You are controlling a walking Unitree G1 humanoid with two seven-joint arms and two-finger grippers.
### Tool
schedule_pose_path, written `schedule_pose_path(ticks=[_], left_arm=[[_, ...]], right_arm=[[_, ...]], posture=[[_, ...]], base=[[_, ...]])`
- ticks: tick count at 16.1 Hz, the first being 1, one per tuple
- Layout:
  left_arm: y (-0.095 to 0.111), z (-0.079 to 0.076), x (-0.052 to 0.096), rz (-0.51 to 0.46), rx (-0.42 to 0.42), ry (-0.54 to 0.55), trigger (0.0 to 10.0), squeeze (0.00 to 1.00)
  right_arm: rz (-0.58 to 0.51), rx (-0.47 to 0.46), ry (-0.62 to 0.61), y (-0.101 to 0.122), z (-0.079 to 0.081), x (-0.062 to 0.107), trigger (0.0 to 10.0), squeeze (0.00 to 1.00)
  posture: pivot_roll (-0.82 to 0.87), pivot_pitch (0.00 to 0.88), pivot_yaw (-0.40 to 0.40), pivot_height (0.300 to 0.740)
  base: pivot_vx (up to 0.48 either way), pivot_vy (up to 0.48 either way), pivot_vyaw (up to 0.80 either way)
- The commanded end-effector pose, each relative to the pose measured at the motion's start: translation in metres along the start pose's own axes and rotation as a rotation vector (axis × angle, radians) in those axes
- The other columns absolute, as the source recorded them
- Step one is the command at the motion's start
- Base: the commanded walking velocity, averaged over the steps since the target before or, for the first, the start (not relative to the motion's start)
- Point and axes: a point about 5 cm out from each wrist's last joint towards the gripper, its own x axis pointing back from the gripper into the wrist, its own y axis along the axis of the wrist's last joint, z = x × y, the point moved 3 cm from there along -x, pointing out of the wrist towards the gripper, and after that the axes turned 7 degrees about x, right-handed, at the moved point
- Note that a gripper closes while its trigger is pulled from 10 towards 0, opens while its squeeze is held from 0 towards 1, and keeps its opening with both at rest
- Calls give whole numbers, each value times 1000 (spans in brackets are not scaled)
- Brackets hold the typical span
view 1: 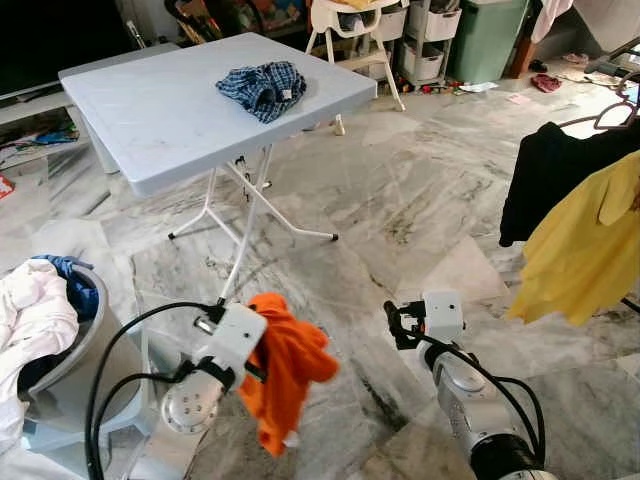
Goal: Hang hanger
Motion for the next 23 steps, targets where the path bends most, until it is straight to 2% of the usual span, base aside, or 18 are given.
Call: schedule_pose_path(ticks=[1, 3, 4, 7, 10, 13, 15, 16, 19, 21, 23], left_arm=[[20, 0, -6, -76, -53, -32, 10000, 0], [43, 1, -16, -147, -153, -75, 10000, 0], [60, 5, -21, -199, -165, -71, 10000, 0], [80, 14, -30, -258, -210, -27, 10000, 0], [100, 26, -37, -314, -230, 4, 10000, 0], [124, 30, -45, -377, -260, 11, 10000, 0], [126, 29, -45, -388, -262, 4, 10000, 0], [129, 25, -45, -401, -265, -19, 10000, 0], [130, 15, -41, -416, -244, -67, 10000, 0], [129, 9, -39, -423, -254, -93, 10000, 0], [137, 2, -37, -456, -229, -130, 10000, 0]], right_arm=[[-1, 15, 28, 1, 5, 1, 10000, 0], [4, 11, 62, 1, 10, 2, 10000, 0], [-3, 3, 96, 3, 15, 3, 10000, 0], [-34, 12, 166, 12, 18, 3, 10000, 0], [-102, -23, 254, 34, 9, 4, 10000, 0], [-151, 2, 296, 54, -1, 2, 10000, 0], [-173, -7, 371, 60, 6, 6, 10000, 0], [-165, 20, 469, 57, 16, 13, 10000, 0], [-149, 98, 566, 50, 29, 22, 10000, 0], [-133, 113, 655, 46, 39, 29, 10000, 0], [-121, 177, 666, 43, 44, 25, 10000, 0]], posture=[[-18, 0, 17, 740], [-20, 0, 17, 740], [-24, 0, 21, 740], [-32, 0, 29, 740], [-47, 0, 40, 740], [-50, 0, 48, 740], [-50, 0, 51, 740], [-49, 0, 55, 740], [-47, 0, 58, 740], [-44, 0, 59, 740], [-40, 0, 61, 740]], base=[[0, 0, 0], [0, 0, 0], [0, 0, 0], [0, 0, 0], [0, 0, 0], [0, 0, 0], [0, 0, 0], [0, 0, 0], [0, 0, 0], [0, 0, 0], [0, 0, 0]])
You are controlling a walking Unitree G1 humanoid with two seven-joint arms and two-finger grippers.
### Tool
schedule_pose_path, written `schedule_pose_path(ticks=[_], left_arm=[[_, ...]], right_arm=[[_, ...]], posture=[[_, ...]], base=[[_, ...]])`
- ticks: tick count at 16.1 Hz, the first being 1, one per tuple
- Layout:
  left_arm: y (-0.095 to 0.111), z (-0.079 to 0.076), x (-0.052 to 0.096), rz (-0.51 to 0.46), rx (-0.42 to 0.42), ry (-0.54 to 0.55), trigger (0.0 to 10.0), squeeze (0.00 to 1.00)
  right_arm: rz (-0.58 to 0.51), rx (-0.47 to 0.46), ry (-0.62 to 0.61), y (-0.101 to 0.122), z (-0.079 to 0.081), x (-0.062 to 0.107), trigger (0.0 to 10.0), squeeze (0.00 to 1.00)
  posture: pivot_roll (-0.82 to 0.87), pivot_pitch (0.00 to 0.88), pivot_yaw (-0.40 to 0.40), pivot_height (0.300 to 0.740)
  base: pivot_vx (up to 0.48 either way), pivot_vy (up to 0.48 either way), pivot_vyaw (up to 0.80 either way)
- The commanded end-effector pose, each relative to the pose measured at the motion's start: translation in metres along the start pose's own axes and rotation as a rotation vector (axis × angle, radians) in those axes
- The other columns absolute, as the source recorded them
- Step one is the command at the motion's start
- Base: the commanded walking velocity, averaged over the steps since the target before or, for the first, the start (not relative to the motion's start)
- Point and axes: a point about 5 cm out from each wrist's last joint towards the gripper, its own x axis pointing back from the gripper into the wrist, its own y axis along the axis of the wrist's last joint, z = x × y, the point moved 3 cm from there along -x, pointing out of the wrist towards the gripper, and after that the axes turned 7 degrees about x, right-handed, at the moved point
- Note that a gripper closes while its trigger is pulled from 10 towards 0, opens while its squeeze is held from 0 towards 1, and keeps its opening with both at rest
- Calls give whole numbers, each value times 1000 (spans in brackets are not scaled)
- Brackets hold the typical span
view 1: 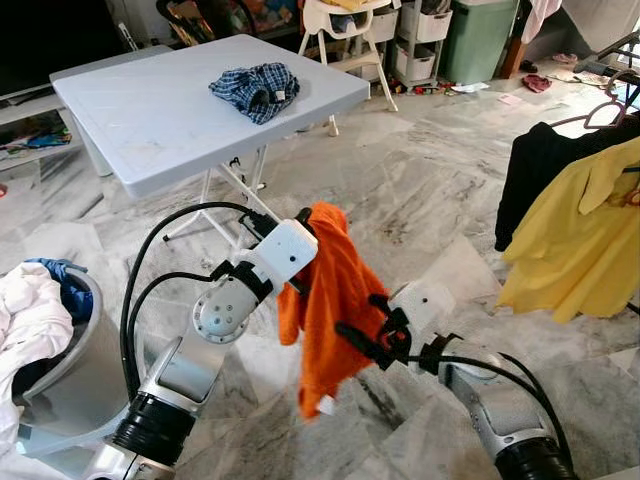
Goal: Hang hanger
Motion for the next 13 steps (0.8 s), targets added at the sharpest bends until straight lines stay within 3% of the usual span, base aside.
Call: schedule_pose_path(ticks=[1, 5, 6, 7, 8, 11, 13], left_arm=[[14, 0, -1, -58, 1, -14, 10000, 0], [32, -11, -5, -124, 48, -58, 10000, 0], [43, -21, -7, -155, 70, -88, 10000, 0], [49, -24, -8, -168, 82, -93, 10000, 0], [56, -24, -9, -183, 95, -92, 10000, 0], [61, -25, -9, -191, 117, -90, 10000, 0], [55, -22, -6, -160, 120, -73, 10000, 0]], right_arm=[[-8, 24, 15, 6, 1, -5, 10000, 0], [-15, 22, 51, 12, 11, -22, 10000, 0], [12, 43, 31, 12, 21, -40, 3490, 0], [35, 63, -25, 11, 20, -48, 1020, 0], [43, 52, -62, 10, 18, -51, 0, 0], [72, 54, -194, 10, 7, -58, 0, 0], [82, 35, -310, 10, -12, -55, 0, 0]], posture=[[-40, 0, 61, 740], [-35, 0, 63, 740], [-30, 0, 60, 740], [-26, 0, 59, 740], [-23, 0, 56, 740], [-22, 0, 54, 740], [-25, 0, 56, 740]], base=[[0, 0, 0], [0, 0, 0], [0, 0, 0], [0, 0, 0], [0, 0, 0], [0, 0, 0], [0, 0, 0]])
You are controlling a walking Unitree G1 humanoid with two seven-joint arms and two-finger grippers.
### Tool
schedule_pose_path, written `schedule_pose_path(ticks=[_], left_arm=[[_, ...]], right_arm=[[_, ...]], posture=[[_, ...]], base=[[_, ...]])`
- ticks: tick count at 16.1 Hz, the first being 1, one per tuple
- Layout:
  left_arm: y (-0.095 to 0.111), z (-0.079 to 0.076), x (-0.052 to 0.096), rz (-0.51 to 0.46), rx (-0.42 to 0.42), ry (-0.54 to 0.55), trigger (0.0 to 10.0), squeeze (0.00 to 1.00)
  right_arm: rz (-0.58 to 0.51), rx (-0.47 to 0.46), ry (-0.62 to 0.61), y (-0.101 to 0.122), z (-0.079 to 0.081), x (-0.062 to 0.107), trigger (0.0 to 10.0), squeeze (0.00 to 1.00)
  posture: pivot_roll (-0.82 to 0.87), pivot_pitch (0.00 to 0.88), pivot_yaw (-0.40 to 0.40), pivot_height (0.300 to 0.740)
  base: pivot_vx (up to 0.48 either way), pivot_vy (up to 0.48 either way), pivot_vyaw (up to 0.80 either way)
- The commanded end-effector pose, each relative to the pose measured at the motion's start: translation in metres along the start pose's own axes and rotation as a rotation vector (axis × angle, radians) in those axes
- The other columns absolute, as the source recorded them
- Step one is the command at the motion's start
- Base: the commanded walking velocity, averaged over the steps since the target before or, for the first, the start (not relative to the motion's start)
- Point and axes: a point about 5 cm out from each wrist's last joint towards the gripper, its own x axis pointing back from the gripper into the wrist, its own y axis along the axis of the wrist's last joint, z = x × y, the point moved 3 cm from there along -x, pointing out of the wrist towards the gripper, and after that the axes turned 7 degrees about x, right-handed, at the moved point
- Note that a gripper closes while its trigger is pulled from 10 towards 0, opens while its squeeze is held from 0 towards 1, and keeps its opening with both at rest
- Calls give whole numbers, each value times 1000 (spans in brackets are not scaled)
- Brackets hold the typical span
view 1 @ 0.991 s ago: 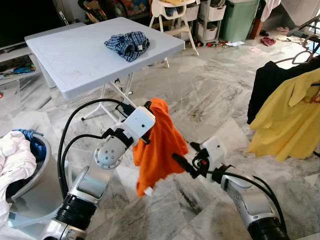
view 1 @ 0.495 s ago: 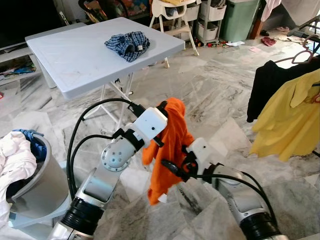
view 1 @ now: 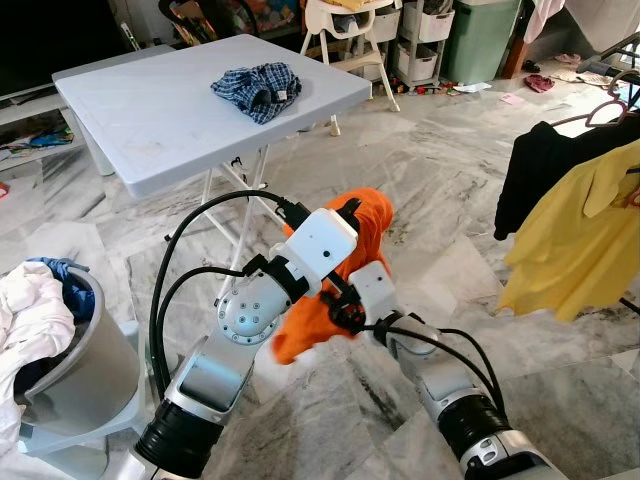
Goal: Hang hanger
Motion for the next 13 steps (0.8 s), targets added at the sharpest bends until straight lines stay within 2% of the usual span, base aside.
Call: schedule_pose_path(ticks=[1, 3, 8, 11, 13], left_arm=[[10, 7, 3, -29, -10, 23, 10000, 0], [3, 13, 8, 2, -13, 51, 10000, 0], [-20, 30, 16, 94, -71, 104, 10000, 0], [-41, 41, 24, 182, -105, 143, 10000, 0], [-55, 44, 26, 229, -127, 156, 10000, 0]], right_arm=[[13, -18, -66, -2, -12, 0, 0, 0], [13, -50, -143, -6, -29, 4, 0, 0], [-12, -85, -167, -13, -46, 15, 0, 0], [-66, -115, -111, -8, -52, 24, 0, 0], [-98, -134, 21, -2, -43, 30, 0, 0]], posture=[[-26, 0, 57, 740], [-28, 0, 58, 740], [-31, 0, 58, 740], [-36, 0, 59, 740], [-43, 0, 59, 740]], base=[[0, 0, 0], [0, 0, 0], [0, 0, 0], [0, 0, 0], [0, 0, 0]])
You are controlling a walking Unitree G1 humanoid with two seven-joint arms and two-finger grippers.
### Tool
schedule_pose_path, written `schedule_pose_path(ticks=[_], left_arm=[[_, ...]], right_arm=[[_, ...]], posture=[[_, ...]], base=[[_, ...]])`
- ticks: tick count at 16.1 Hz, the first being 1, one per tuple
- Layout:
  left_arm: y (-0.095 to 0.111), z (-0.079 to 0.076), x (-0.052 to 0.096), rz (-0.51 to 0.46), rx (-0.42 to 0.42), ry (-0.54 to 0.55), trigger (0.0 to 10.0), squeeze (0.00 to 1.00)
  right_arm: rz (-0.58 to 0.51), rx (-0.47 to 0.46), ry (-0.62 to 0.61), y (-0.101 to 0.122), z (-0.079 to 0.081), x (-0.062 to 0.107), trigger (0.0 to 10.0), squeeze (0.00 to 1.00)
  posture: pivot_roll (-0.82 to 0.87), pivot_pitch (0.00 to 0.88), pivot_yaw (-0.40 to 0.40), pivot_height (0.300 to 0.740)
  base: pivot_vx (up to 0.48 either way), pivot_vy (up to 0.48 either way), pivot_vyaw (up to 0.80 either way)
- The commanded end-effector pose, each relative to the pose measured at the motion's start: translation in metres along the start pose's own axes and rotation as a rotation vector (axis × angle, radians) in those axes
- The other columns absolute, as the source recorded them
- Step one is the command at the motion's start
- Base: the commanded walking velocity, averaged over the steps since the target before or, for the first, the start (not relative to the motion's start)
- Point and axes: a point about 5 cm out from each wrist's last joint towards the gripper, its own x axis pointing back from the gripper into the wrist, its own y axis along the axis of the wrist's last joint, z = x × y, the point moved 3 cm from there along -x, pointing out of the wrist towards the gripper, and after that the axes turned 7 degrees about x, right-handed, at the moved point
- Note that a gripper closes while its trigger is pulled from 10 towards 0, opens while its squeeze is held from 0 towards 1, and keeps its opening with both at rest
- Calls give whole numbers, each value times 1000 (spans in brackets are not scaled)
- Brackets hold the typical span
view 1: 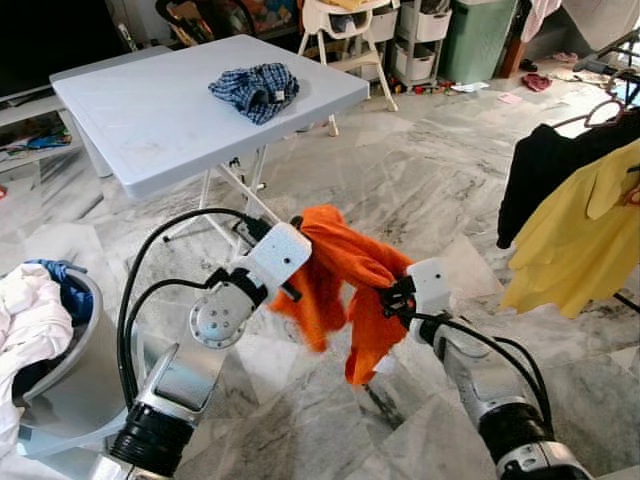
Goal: Hang hanger
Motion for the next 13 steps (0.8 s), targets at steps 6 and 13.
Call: schedule_pose_path(ticks=[6, 13], left_arm=[[-12, -4, -7, 15, -22, 9, 10000, 0], [-34, -5, -8, 86, 36, 44, 10000, 0]], right_arm=[[-96, -204, 269, 36, 42, 11, 0, 0], [-197, -429, 322, 86, 67, 14, 0, 0]], posture=[[-65, 0, 54, 740], [-70, 0, 56, 740]], base=[[0, 0, 0], [0, 0, 0]])
